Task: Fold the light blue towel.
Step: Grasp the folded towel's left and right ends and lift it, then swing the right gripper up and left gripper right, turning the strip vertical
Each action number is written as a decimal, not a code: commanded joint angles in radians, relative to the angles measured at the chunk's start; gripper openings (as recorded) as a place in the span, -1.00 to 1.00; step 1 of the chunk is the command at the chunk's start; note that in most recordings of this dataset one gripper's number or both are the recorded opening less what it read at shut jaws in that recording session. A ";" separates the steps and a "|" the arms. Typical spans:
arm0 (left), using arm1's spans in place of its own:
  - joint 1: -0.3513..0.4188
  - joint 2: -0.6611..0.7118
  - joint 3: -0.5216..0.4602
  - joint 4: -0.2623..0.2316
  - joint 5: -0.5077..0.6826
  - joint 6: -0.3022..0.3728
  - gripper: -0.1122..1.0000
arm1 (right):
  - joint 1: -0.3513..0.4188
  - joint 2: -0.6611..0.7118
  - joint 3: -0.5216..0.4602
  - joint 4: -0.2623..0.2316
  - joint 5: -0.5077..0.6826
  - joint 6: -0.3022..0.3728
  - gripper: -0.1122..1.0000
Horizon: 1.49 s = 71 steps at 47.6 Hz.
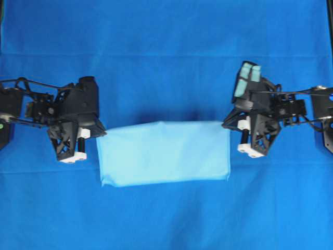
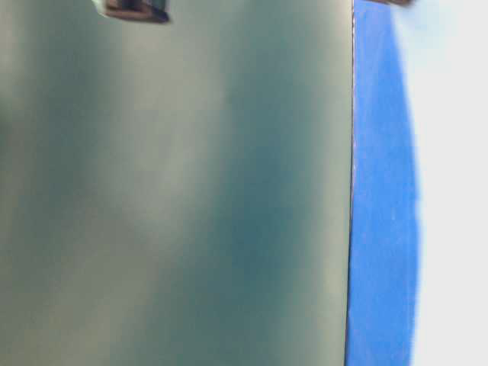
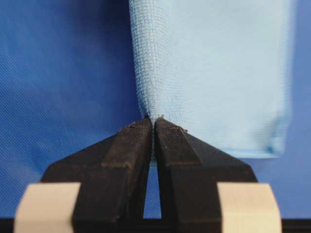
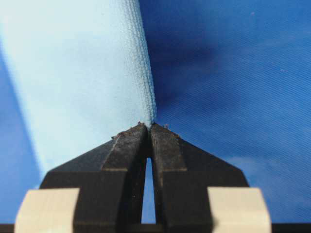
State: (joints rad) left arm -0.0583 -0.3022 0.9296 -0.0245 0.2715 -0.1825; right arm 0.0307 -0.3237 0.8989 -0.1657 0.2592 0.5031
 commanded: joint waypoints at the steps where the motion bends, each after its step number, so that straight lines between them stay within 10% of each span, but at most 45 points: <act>1: -0.012 -0.066 -0.023 -0.002 0.012 -0.009 -0.77 | 0.002 -0.081 -0.009 0.002 0.020 -0.002 -0.76; 28: -0.031 -0.307 0.055 0.000 -0.075 -0.006 -0.77 | -0.029 -0.219 0.026 -0.014 -0.011 -0.002 -0.76; 58: -0.146 -0.049 -0.072 0.002 -0.390 0.008 -0.77 | -0.440 -0.028 -0.107 -0.192 -0.078 -0.014 -0.76; 71: -0.173 0.118 -0.202 0.002 -0.495 0.146 -0.77 | -0.479 0.097 -0.229 -0.256 -0.124 -0.017 -0.76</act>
State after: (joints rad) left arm -0.1887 -0.2132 0.7823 -0.0276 -0.1902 -0.0660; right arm -0.4157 -0.2485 0.7240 -0.4034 0.1427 0.4878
